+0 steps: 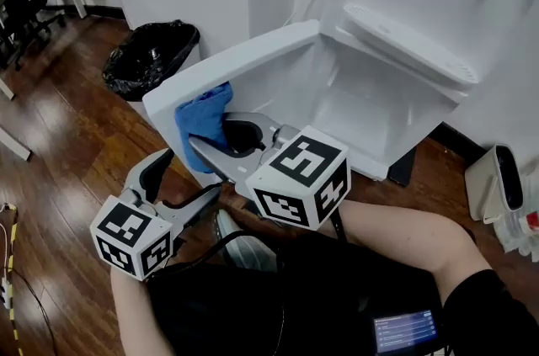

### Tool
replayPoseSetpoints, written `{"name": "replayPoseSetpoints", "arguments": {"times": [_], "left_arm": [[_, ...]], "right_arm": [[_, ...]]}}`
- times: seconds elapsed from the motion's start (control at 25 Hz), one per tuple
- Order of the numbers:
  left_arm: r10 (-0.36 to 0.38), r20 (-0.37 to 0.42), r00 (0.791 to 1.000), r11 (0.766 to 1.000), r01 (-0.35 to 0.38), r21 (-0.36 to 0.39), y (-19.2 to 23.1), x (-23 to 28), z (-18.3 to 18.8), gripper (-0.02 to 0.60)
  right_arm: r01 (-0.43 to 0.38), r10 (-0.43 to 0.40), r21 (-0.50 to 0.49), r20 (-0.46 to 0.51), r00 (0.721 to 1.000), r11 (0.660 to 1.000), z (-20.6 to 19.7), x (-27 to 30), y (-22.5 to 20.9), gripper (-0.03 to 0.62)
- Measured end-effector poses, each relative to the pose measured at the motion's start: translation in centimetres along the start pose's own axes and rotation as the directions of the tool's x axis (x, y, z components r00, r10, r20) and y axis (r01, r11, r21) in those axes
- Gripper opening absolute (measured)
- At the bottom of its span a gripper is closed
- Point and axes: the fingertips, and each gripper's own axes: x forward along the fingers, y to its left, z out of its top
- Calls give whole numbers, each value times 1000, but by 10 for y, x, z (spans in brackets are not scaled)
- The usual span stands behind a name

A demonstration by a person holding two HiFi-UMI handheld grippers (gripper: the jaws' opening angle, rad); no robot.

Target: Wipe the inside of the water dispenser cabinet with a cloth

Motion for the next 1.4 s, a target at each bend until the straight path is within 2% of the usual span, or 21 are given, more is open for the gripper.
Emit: {"name": "replayPoseSetpoints", "arguments": {"times": [0.12, 0.2, 0.28, 0.32, 0.4, 0.48, 0.56, 0.68, 0.8, 0.92, 1.0, 1.08, 1.16, 1.28, 1.4], "left_arm": [[37, -9, 999, 999, -37, 37, 3, 0, -4, 428], [49, -5, 999, 998, -49, 27, 3, 2, 1, 428], [57, 2, 998, 998, -57, 5, 3, 4, 6, 428], [58, 7, 998, 998, -58, 5, 4, 4, 4, 428], [60, 11, 998, 998, -60, 24, 6, 5, -3, 428], [65, 2, 998, 997, -65, 38, 7, 7, -6, 428], [65, -8, 998, 997, -64, 37, 7, 9, -8, 428], [65, -13, 998, 997, -64, 31, 7, 9, -7, 428], [65, -14, 998, 997, -64, 32, 7, 10, -7, 428], [65, -5, 998, 998, -65, 22, 6, 11, -7, 428], [59, 5, 998, 998, -60, 9, 5, 13, -5, 428], [53, 14, 999, 999, -53, -6, 5, 13, -4, 428], [51, 17, 999, 999, -51, -13, 5, 12, -3, 428], [56, 13, 998, 998, -56, -8, 6, 11, -3, 428], [57, 12, 998, 998, -57, -2, 7, 11, -4, 428]], "right_arm": [[-23, 23, -122, -3, 1000, 992, -8, -3, 11, 103], [-70, 66, -171, -27, 997, 983, -14, -4, 21, 103], [-91, 83, -177, -49, 995, 980, -22, 0, 16, 103], [-71, 64, -158, -51, 997, 985, -26, 1, 4, 103], [26, -29, -82, -30, 999, 996, -26, -3, -39, 103], [149, -149, -9, -8, 989, 989, -20, -19, -85, 103], [261, -261, 32, 1, 965, 965, -16, -44, -120, 103], [413, -412, 69, -20, 911, 908, -21, -85, -159, 103], [518, -518, 35, -14, 855, 855, -27, -113, -183, 103], [547, -545, -57, 55, 837, 835, -32, -115, -191, 103], [543, -540, -107, 53, 840, 833, -43, -103, -188, 103], [515, -516, -131, 26, 856, 847, -56, -84, -174, 103], [452, -455, -160, 20, 890, 878, -64, -59, -144, 103], [315, -320, -206, 7, 947, 926, -71, -17, -87, 103], [221, -230, -203, -20, 973, 954, -77, 14, -48, 103]]}}
